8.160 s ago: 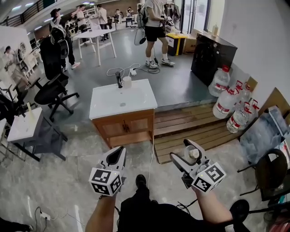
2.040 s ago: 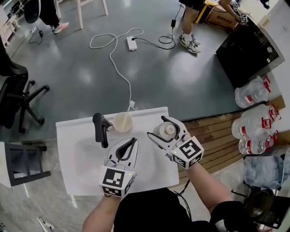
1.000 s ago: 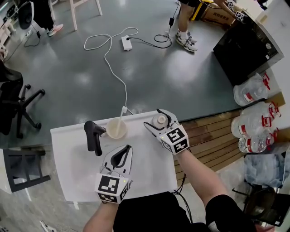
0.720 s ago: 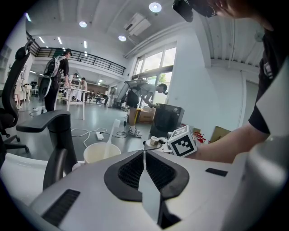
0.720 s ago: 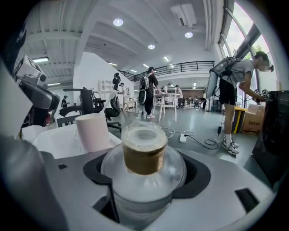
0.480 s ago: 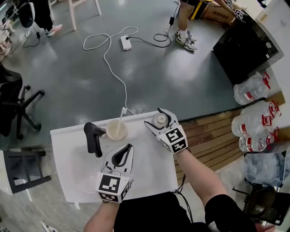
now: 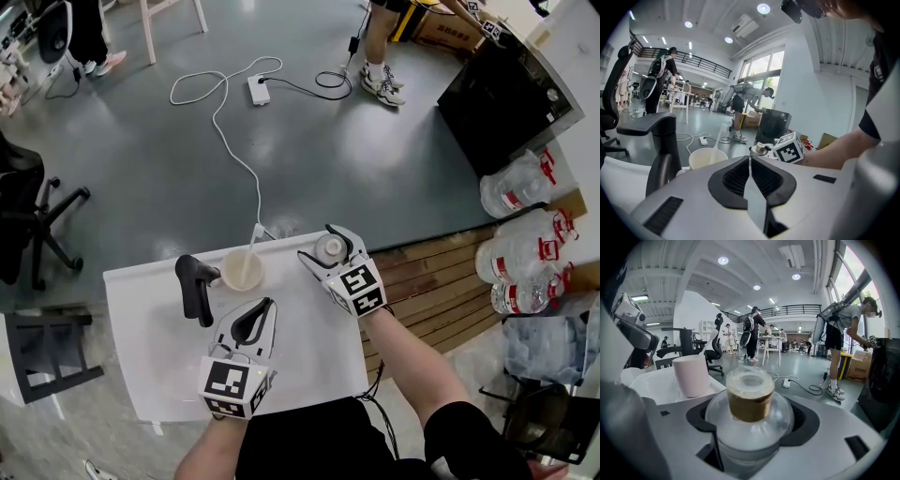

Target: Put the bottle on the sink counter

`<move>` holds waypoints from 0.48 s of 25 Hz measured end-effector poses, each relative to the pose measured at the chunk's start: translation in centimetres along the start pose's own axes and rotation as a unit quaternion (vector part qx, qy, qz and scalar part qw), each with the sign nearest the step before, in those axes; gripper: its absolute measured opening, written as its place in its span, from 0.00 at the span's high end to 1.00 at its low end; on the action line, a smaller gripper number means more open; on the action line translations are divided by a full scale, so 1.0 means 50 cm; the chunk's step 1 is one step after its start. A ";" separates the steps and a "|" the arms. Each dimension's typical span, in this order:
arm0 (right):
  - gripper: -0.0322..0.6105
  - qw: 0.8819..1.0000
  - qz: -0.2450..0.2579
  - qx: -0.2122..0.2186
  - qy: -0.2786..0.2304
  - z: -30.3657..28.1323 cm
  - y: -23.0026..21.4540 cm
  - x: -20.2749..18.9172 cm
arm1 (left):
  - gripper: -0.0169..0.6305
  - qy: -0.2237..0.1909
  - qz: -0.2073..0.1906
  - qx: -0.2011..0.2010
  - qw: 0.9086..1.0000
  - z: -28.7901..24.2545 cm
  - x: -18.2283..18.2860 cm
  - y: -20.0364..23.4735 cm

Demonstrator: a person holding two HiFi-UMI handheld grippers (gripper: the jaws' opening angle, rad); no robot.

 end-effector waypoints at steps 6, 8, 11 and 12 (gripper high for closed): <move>0.40 1.000 -0.011 0.002 0.010 0.004 0.003 -0.004 | 0.94 -0.001 0.002 -0.005 1.000 0.002 -0.002 0.003; 0.40 1.000 -0.018 0.004 0.012 0.007 0.003 -0.005 | 0.94 -0.002 0.003 -0.008 1.000 0.003 -0.002 0.003; 0.40 0.999 -0.029 0.009 0.016 0.012 0.000 -0.005 | 0.94 -0.003 0.004 -0.009 1.000 0.004 0.001 0.000; 0.40 0.999 -0.034 0.011 0.017 0.014 -0.001 -0.006 | 0.94 -0.004 0.004 -0.010 1.000 0.005 0.002 -0.001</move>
Point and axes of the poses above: the fingertips, and each gripper's own axes: z backward along the fingers, y to its left, x out of its top, the point moved 10 cm from there along z, backward along the fingers, and after that the axes turned 1 degree about -x, right-handed, at the moved point
